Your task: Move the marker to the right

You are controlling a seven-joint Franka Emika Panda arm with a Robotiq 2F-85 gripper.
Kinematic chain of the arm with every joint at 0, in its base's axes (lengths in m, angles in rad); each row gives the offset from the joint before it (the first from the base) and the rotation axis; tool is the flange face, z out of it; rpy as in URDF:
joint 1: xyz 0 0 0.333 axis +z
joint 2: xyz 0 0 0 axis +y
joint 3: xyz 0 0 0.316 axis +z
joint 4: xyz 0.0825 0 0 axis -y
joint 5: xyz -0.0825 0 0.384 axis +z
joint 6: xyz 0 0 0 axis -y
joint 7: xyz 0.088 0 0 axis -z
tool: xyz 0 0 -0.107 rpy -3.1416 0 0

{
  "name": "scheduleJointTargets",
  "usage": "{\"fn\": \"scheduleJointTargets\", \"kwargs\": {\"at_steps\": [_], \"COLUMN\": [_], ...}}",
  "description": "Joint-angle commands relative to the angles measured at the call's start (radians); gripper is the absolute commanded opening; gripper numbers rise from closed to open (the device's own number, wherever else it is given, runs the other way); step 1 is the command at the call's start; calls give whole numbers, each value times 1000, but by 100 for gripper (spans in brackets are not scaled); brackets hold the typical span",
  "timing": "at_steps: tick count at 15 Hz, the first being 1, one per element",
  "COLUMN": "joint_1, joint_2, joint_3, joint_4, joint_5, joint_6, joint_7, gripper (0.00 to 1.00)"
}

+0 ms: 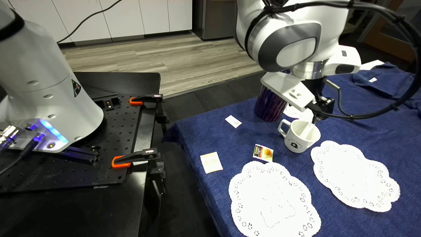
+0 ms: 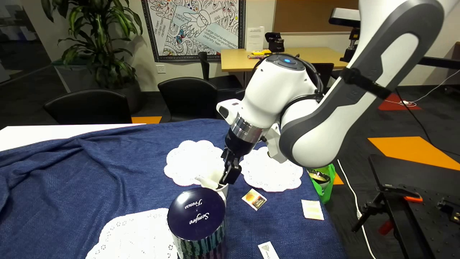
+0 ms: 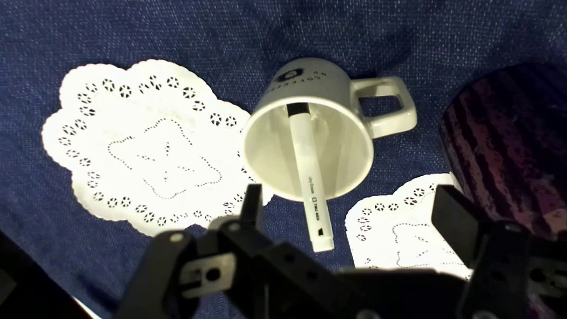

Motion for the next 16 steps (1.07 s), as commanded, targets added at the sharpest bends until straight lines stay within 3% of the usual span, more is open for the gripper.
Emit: {"fn": "scheduleJointTargets", "kwargs": {"at_steps": [1, 3, 5, 6, 8, 9, 16], "joint_1": [-37, -40, -44, -47, -46, -48, -45], "joint_2": [47, 59, 71, 77, 91, 98, 160], "joint_3": [34, 41, 51, 58, 64, 68, 65], "joint_4": [63, 85, 105, 114, 133, 142, 216], "joint_5": [-10, -11, -13, -13, -14, -14, -14], "joint_6": [18, 13, 9, 5, -2, -6, -21], "joint_7": [-31, -31, -38, -44, -47, -47, -42], "gripper": [88, 79, 76, 66, 69, 65, 62]}}
